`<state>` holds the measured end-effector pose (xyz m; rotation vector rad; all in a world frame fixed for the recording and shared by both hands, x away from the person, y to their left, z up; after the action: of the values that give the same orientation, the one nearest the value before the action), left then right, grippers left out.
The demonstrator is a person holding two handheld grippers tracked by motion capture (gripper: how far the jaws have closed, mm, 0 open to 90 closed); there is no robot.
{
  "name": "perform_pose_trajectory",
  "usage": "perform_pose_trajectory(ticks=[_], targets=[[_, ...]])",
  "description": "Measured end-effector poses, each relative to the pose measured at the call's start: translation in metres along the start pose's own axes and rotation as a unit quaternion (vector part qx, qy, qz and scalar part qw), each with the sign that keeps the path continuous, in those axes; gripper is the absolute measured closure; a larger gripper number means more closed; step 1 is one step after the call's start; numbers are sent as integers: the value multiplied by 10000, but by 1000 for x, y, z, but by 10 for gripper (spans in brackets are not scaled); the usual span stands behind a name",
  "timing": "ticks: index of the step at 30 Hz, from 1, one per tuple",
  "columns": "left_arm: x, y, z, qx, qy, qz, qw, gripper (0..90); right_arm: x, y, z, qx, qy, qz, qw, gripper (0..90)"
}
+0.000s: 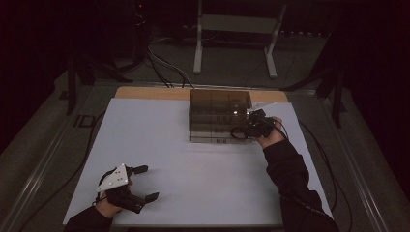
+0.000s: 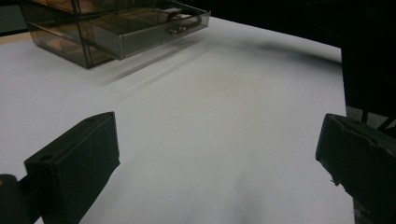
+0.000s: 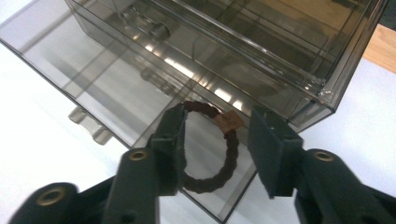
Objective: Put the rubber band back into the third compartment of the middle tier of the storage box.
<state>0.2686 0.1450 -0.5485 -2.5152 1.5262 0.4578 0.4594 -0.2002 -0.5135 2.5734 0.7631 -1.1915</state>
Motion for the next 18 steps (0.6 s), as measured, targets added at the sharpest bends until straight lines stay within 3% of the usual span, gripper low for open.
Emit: perform_pose_trajectory(ticks=[18], targets=[[1,-2,-2,-37,28,11,10000,3,-15,-18,-12,62,425,-269,9987,316]])
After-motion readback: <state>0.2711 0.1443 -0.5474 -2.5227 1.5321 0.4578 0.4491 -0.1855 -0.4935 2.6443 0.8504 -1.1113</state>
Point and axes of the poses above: each handheld gripper's, and its own axes: x roughly forward along the jaws, z roughly out of its underside, y roughly to its right, the point moved 8 cm from there along x, roughly forward along the jaws, and after that the axes turned 5 degrees about x, right-handed, at the moved point
